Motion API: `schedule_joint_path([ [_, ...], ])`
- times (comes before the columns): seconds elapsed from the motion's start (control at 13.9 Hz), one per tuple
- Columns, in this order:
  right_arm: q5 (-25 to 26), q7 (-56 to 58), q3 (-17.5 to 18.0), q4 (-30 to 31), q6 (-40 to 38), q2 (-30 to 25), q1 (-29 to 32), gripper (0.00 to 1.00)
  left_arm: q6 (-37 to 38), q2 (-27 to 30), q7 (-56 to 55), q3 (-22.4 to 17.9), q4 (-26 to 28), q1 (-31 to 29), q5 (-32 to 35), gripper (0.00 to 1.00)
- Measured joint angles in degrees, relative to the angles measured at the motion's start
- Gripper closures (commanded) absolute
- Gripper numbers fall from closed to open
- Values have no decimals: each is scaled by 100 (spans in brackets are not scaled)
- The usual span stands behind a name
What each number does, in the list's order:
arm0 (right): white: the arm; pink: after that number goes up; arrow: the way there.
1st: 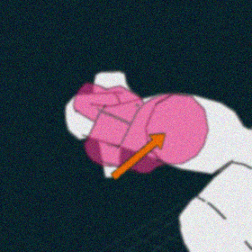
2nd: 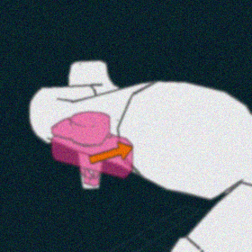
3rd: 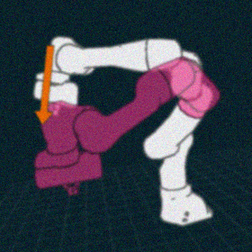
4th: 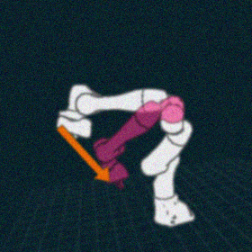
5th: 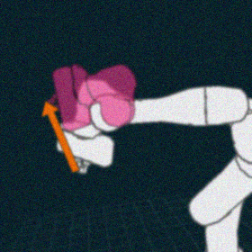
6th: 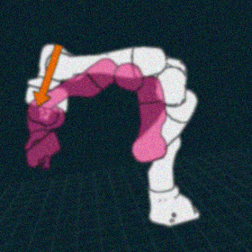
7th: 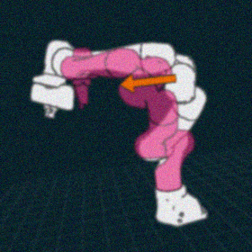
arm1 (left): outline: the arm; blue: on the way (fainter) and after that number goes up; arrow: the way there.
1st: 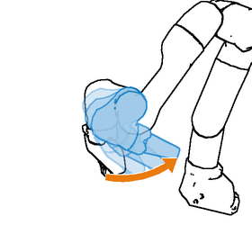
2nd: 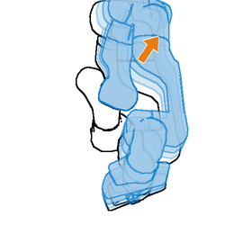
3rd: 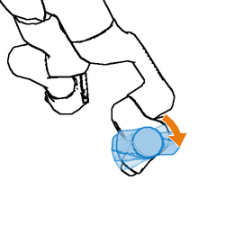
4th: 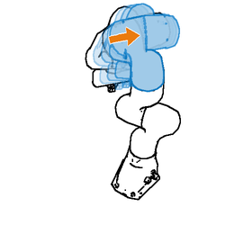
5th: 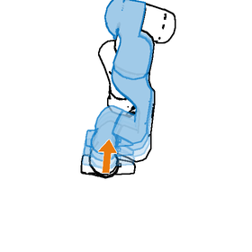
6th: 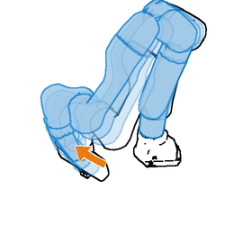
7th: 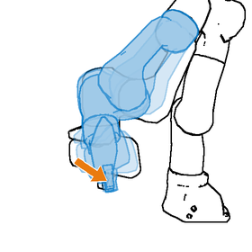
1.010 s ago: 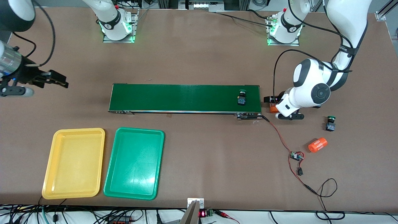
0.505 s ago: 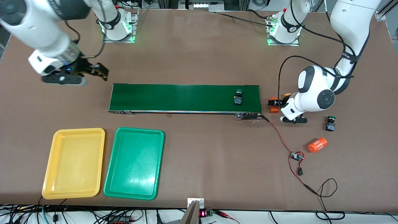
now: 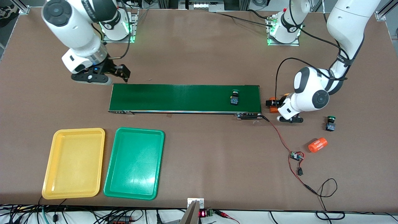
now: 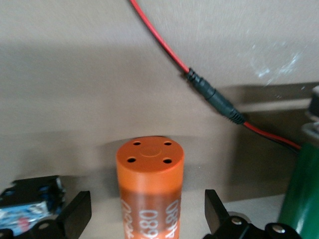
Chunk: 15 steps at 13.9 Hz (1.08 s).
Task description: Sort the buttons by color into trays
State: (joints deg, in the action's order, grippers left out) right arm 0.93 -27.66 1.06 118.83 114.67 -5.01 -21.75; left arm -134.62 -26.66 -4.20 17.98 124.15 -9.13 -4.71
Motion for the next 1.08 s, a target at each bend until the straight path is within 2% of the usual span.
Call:
schedule_joint_path([
  [0.14, 0, -176, 6, 84, 101, 2, -154, 0, -116, -3, 7, 28, 96, 17, 0, 76],
  [0.22, 0, -305, 7, 111, 174, 4, -212, 0, -126, 4, 8, 47, 94, 21, 1, 93],
  [0.29, 0, -407, 9, 134, 245, 17, -280, 0, -129, 22, 8, 69, 88, 22, 1, 100],
  [0.51, 0, -574, 16, 182, 439, 190, -552, 0, -87, 148, 80, 146, 36, 26, 7, 100],
  [0.79, 0, -732, 18, 184, 645, 393, -709, 0, 44, 503, 865, 164, -43, 26, 13, 100],
  [1.08, 0, -1181, 20, 189, 799, 564, -960, 0, 750, 929, 1733, 333, -224, 90, 17, 100],
])
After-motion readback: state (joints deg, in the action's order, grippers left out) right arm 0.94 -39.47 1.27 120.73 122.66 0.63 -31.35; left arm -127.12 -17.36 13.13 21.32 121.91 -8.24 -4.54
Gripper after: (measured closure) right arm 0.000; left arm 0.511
